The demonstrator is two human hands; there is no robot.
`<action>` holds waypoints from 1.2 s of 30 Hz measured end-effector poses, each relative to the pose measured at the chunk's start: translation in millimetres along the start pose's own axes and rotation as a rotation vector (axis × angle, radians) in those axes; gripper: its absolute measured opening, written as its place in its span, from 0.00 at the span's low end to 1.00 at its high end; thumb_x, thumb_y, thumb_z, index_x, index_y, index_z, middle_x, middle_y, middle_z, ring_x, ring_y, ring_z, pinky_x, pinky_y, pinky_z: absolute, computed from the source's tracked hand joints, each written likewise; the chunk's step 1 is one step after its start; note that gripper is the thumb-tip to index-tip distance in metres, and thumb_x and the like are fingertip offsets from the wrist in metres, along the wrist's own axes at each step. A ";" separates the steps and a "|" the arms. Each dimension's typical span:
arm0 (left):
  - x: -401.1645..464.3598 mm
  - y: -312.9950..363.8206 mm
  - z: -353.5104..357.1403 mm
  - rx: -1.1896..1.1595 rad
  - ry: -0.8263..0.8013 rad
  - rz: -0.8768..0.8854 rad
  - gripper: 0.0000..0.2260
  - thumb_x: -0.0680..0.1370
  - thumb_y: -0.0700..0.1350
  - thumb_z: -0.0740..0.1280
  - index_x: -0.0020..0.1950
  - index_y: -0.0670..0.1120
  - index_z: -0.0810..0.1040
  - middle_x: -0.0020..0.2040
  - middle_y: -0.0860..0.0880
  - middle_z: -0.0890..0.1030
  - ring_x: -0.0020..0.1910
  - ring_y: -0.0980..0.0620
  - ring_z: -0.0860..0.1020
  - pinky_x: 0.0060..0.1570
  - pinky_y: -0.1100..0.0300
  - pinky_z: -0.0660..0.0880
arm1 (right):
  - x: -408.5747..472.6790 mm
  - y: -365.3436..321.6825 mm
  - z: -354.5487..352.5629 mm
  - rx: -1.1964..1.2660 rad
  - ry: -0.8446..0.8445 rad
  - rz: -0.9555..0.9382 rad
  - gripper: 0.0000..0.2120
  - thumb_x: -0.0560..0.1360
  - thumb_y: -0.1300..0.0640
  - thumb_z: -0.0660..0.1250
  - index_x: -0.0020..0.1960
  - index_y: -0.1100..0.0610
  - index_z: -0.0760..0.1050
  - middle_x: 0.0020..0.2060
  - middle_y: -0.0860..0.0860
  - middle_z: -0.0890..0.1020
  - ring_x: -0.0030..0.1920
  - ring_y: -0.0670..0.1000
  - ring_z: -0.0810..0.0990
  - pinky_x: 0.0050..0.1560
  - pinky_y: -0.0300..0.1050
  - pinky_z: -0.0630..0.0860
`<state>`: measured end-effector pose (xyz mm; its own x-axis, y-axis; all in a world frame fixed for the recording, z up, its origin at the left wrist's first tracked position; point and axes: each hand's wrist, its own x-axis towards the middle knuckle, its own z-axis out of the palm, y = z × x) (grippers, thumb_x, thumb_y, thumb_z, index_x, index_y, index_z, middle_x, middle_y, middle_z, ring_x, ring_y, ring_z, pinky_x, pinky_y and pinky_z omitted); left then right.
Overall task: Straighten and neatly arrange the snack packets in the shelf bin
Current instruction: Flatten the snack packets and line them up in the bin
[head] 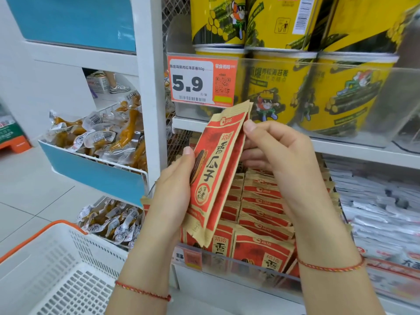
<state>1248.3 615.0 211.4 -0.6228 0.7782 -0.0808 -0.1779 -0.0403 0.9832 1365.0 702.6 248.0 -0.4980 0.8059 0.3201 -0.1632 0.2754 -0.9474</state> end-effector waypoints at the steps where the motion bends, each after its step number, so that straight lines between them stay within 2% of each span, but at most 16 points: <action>1: -0.2 0.8 -0.2 -0.022 -0.011 -0.020 0.20 0.80 0.60 0.59 0.47 0.45 0.81 0.32 0.48 0.82 0.31 0.51 0.81 0.39 0.55 0.79 | -0.1 -0.7 1.0 0.022 -0.011 -0.002 0.10 0.77 0.55 0.65 0.43 0.60 0.80 0.37 0.53 0.85 0.35 0.48 0.83 0.40 0.41 0.79; 4: -2.2 3.8 1.0 -0.118 -0.056 -0.068 0.18 0.81 0.57 0.60 0.41 0.44 0.78 0.26 0.50 0.76 0.19 0.57 0.73 0.21 0.68 0.69 | -0.4 -2.4 3.1 0.083 -0.042 -0.012 0.10 0.78 0.59 0.63 0.41 0.58 0.79 0.32 0.50 0.83 0.32 0.46 0.82 0.42 0.43 0.79; 7: -3.0 4.4 4.3 -0.192 -0.123 -0.078 0.18 0.81 0.54 0.59 0.40 0.43 0.77 0.27 0.48 0.73 0.15 0.58 0.70 0.17 0.72 0.64 | -0.4 -3.7 3.4 0.169 -0.079 -0.005 0.11 0.78 0.61 0.62 0.40 0.58 0.78 0.30 0.49 0.82 0.31 0.45 0.81 0.40 0.39 0.79; 9: -5.0 4.2 5.0 -0.210 -0.126 -0.081 0.19 0.81 0.55 0.59 0.40 0.43 0.77 0.26 0.49 0.75 0.17 0.57 0.72 0.19 0.71 0.67 | 0.1 -2.9 4.0 0.203 -0.081 -0.001 0.10 0.79 0.60 0.62 0.41 0.59 0.78 0.30 0.49 0.82 0.30 0.45 0.81 0.38 0.37 0.79; 12: -5.7 3.8 3.2 -0.204 -0.038 -0.049 0.19 0.81 0.57 0.60 0.45 0.44 0.82 0.33 0.47 0.82 0.30 0.51 0.80 0.34 0.59 0.79 | 0.3 -0.6 4.9 0.172 -0.058 -0.007 0.10 0.79 0.57 0.62 0.42 0.59 0.79 0.30 0.49 0.82 0.31 0.45 0.81 0.39 0.38 0.79; 14: -2.5 2.9 0.4 -0.268 0.041 0.012 0.19 0.82 0.56 0.59 0.46 0.45 0.82 0.35 0.47 0.83 0.32 0.51 0.82 0.38 0.56 0.80 | -0.3 1.1 4.3 0.105 -0.107 0.011 0.11 0.77 0.52 0.63 0.43 0.57 0.80 0.33 0.51 0.83 0.34 0.47 0.82 0.42 0.41 0.80; 18: 7.3 0.9 -5.8 -0.466 0.163 0.105 0.17 0.84 0.52 0.54 0.50 0.46 0.80 0.37 0.50 0.84 0.34 0.56 0.82 0.34 0.62 0.79 | -3.3 4.7 1.8 -0.041 -0.302 0.077 0.16 0.71 0.46 0.63 0.44 0.57 0.81 0.37 0.52 0.85 0.37 0.49 0.84 0.44 0.42 0.80; 21: 13.1 -2.6 -11.0 -0.538 0.155 0.118 0.17 0.85 0.51 0.52 0.58 0.46 0.78 0.45 0.49 0.84 0.43 0.54 0.83 0.45 0.56 0.80 | -5.2 6.9 3.2 -0.111 -0.420 0.089 0.16 0.70 0.46 0.65 0.44 0.58 0.82 0.36 0.52 0.85 0.38 0.48 0.84 0.44 0.41 0.79; 24: 15.8 -4.1 -14.4 -0.617 0.146 0.154 0.16 0.85 0.50 0.51 0.56 0.47 0.77 0.41 0.51 0.82 0.39 0.55 0.81 0.40 0.59 0.78 | -5.7 10.1 5.4 -0.149 -0.484 0.121 0.14 0.66 0.46 0.67 0.41 0.57 0.81 0.33 0.50 0.84 0.38 0.48 0.85 0.46 0.41 0.81; 28: 18.5 -7.4 -18.7 -0.704 0.118 0.192 0.16 0.86 0.50 0.50 0.55 0.47 0.77 0.39 0.51 0.82 0.37 0.56 0.81 0.36 0.61 0.78 | -5.4 11.9 9.0 -0.142 -0.540 0.147 0.13 0.67 0.47 0.68 0.41 0.57 0.81 0.36 0.53 0.85 0.40 0.51 0.85 0.49 0.44 0.81; 33: 20.9 -10.4 -21.0 -0.721 0.060 0.167 0.16 0.85 0.51 0.51 0.57 0.46 0.76 0.42 0.50 0.81 0.41 0.54 0.80 0.42 0.58 0.78 | -6.1 8.4 9.4 -0.082 -0.558 0.145 0.10 0.70 0.50 0.66 0.41 0.56 0.79 0.37 0.55 0.86 0.39 0.52 0.85 0.46 0.41 0.81; 36: 20.6 -11.2 -20.2 -0.673 0.053 0.167 0.17 0.85 0.51 0.51 0.59 0.46 0.76 0.44 0.49 0.83 0.42 0.52 0.81 0.45 0.54 0.78 | -5.0 10.0 8.5 -0.118 -0.533 0.138 0.10 0.73 0.52 0.64 0.41 0.58 0.79 0.38 0.55 0.86 0.40 0.53 0.85 0.46 0.43 0.80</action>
<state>1222.0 618.8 195.3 -0.7164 0.6966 0.0384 -0.4991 -0.5501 0.6695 1358.5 696.9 236.9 -0.8743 0.4711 0.1169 0.0152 0.2672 -0.9635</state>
